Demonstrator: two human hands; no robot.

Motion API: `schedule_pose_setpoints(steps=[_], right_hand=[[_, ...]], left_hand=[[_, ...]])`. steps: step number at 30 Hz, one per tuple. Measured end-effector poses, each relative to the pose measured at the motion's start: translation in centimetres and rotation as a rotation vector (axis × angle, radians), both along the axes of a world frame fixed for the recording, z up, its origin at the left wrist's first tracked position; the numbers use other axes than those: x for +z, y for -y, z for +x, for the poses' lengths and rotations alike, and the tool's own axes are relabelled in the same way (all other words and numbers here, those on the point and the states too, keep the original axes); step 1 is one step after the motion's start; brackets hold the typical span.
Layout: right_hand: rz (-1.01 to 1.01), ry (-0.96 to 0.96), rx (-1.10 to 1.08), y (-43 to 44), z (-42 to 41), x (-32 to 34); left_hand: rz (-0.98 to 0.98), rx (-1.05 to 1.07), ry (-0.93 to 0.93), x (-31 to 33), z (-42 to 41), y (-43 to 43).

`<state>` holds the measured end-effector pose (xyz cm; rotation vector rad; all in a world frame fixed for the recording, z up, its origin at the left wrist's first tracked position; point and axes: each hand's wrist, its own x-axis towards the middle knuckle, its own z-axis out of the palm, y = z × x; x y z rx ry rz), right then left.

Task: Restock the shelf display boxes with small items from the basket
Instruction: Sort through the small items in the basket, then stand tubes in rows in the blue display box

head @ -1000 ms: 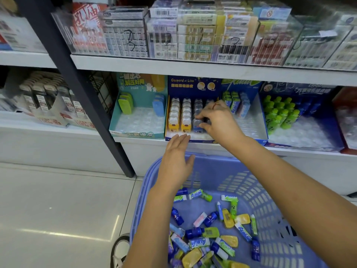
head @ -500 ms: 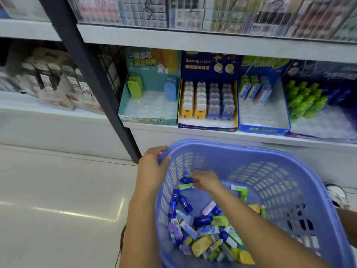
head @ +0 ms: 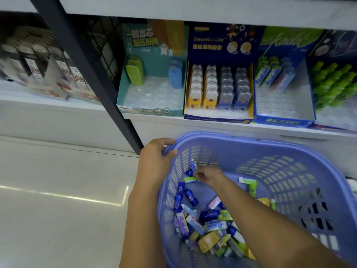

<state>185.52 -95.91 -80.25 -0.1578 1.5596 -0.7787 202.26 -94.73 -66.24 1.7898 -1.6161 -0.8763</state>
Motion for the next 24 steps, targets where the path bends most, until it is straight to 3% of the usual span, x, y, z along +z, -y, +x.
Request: schedule_pose_setpoints(steps=[2,5,7,10,16,21,24], right_hand=[[-0.02,-0.031,0.06,-0.6,-0.2,-0.1],[-0.008,-0.087,0.192,-2.0,-1.4,0.2],[-0.003,-0.108,0.246,-3.0,-3.0,0.7],[0.001,-0.087,0.284,-4.1,-6.3,2.0],[-0.018,-0.129,0.399,-5.1,-11.4,3.7],[-0.033,-0.064,0.328,-5.3,-12.6,3.3],[-0.054,-0.014,0.417,-5.1,-13.0,4.0]], left_hand=[[-0.013,0.006,0.014,0.4,-0.3,-0.2],[-0.211,0.001,0.072,1.6,-1.8,-0.5],[-0.282,-0.059,0.016,2.1,-3.4,-0.5],[-0.098,-0.198,0.002,0.4,-6.0,-0.8],[0.456,-0.415,0.361,-8.8,-9.3,-2.7],[0.495,-0.376,0.539,-12.7,-10.3,-2.3],[0.466,-0.355,0.622,-14.4,-10.3,-2.4]])
